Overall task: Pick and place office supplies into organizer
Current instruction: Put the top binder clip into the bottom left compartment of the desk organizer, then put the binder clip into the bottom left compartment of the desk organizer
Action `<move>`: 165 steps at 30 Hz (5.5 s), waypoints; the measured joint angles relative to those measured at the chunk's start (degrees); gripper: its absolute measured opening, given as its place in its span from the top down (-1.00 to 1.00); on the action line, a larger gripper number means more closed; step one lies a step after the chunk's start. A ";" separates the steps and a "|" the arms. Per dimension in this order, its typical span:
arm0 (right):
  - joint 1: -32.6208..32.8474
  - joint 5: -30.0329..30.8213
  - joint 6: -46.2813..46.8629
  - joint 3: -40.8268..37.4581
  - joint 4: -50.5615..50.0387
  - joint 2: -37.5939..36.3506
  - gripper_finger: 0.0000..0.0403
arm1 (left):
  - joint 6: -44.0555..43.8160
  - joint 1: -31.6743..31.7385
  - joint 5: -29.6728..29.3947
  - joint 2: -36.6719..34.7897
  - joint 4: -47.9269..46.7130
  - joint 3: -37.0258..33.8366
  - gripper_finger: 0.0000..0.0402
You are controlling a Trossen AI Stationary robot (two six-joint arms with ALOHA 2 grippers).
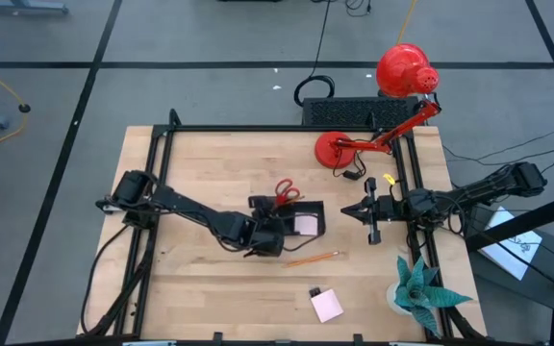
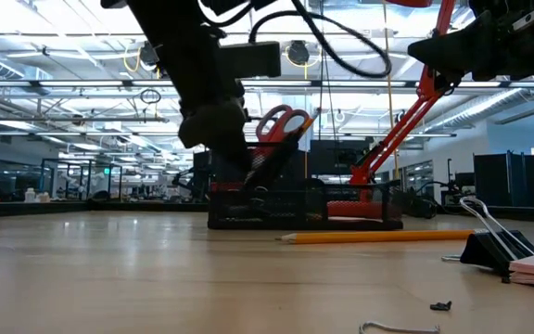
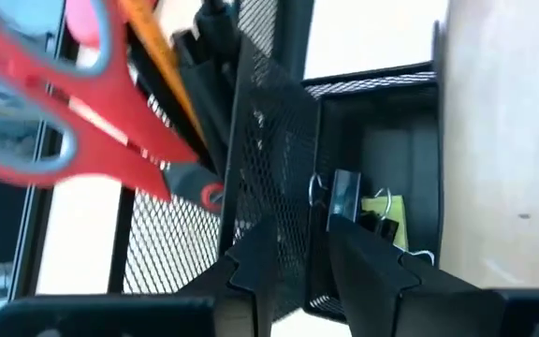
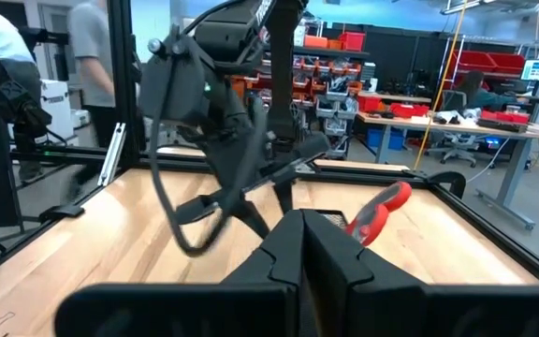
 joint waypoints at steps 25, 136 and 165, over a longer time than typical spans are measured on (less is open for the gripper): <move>0.00 0.00 0.02 0.00 -0.16 0.06 0.98 | 2.09 -7.13 -12.00 -6.60 -1.00 -0.01 0.47; -0.04 -0.22 3.68 -0.02 3.17 2.03 0.98 | 20.53 10.02 40.22 -31.62 110.25 -62.37 0.47; 0.02 -6.13 -1.97 -0.02 15.26 1.14 0.98 | 26.80 6.87 34.17 -76.41 67.41 -71.04 0.97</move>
